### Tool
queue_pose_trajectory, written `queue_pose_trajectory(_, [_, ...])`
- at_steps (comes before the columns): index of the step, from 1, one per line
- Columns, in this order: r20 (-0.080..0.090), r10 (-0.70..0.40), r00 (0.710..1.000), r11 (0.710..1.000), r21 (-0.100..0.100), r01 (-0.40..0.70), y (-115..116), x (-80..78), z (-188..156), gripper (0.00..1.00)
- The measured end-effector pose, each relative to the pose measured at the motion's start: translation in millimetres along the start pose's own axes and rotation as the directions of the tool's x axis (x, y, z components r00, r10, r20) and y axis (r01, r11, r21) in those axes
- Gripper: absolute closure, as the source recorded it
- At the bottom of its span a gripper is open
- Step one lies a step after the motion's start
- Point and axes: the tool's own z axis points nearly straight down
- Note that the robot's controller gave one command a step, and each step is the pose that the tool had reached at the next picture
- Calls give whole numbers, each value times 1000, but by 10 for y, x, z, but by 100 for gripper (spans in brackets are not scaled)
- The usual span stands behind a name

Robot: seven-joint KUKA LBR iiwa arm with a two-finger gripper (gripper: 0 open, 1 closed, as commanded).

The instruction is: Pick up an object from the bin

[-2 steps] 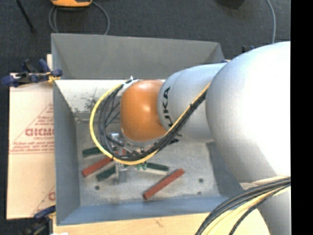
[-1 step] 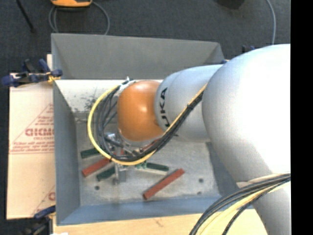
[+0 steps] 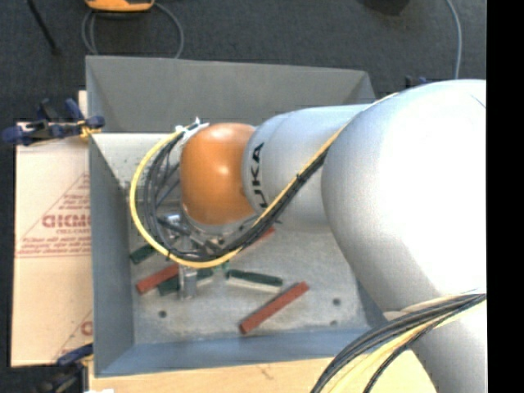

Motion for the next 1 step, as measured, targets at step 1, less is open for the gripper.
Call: queue_pose_trajectory(1, [2,-15,1000,1000,-1,15,-176,179,-13,0])
